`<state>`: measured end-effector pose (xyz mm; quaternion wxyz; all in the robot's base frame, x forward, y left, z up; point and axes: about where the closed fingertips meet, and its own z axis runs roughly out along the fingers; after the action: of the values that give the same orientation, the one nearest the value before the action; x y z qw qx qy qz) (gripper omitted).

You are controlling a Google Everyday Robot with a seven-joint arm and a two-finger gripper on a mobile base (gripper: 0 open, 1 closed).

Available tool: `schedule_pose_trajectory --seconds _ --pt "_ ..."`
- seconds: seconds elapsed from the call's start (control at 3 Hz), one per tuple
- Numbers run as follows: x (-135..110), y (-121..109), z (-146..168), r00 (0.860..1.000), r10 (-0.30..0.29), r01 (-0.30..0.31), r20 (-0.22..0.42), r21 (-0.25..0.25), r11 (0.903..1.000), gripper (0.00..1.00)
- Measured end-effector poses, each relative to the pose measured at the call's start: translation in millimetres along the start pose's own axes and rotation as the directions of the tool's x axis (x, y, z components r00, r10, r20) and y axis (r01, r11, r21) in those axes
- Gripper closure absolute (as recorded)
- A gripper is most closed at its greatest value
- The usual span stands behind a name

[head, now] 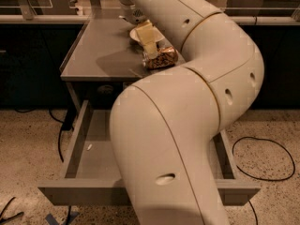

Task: Pick orange can from top drawer and place on counter

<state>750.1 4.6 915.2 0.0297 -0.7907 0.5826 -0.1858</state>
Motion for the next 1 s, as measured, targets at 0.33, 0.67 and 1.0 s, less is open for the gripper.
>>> schedule_pose_trajectory --seconds 0.33,0.67,1.0 --pt "0 -1 0 1.0 0.0 0.0 0.002 0.003 1.0 0.0" --pt "3 -6 -3 1.0 -0.005 0.004 0.029 0.043 0.9991 0.0" --pt "22 -3 -21 0.998 0.024 -0.03 0.06 0.105 0.9941 0.0"
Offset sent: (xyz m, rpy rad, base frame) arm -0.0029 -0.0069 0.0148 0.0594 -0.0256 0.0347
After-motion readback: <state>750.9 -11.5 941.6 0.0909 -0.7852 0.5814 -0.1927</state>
